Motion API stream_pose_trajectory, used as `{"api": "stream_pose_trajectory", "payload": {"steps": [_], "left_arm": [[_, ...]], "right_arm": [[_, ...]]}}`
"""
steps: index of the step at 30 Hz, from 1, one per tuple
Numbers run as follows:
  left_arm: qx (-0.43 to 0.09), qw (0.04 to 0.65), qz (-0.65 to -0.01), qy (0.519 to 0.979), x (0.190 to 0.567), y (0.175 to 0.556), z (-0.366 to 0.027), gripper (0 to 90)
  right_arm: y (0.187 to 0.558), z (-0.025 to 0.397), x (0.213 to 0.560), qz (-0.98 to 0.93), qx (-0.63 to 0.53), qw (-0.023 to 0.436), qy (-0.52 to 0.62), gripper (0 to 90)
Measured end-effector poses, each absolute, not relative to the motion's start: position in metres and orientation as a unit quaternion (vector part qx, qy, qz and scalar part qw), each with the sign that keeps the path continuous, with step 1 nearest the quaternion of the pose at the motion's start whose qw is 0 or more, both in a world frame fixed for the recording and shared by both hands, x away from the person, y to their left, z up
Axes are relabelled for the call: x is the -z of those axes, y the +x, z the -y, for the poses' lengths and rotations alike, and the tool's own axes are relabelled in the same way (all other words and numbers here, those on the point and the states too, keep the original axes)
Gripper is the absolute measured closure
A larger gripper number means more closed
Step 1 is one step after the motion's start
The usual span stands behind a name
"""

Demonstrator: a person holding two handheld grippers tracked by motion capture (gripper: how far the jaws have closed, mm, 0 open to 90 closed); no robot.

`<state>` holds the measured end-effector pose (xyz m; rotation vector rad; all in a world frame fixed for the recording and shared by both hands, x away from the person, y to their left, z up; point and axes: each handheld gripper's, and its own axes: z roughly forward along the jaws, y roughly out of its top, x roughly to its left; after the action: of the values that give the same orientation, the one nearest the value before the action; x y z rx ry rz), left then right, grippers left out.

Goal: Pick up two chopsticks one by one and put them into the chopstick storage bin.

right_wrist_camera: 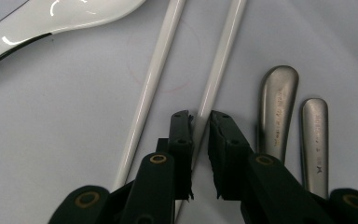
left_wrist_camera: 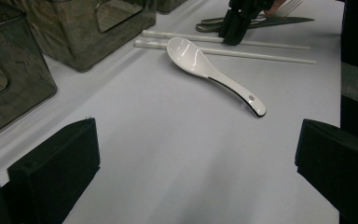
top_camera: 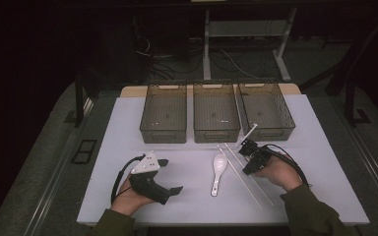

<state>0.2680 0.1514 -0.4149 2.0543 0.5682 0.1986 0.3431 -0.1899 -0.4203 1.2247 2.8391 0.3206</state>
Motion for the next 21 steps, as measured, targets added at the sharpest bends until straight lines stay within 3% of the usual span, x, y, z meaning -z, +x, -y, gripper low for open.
{"api": "stream_pose_trajectory", "payload": {"steps": [7, 21], "left_arm": [[-0.081, 0.481, -0.235, 0.841, 0.415, 0.268, -0.151, 0.0], [-0.08, 0.475, -0.234, 0.844, 0.417, 0.268, -0.151, 0.0]], "right_arm": [[0.343, 0.19, 0.42, -0.911, -0.101, 0.023, 0.399, 84.6], [0.336, 0.208, 0.419, -0.906, -0.148, 0.037, 0.396, 84.7]]}}
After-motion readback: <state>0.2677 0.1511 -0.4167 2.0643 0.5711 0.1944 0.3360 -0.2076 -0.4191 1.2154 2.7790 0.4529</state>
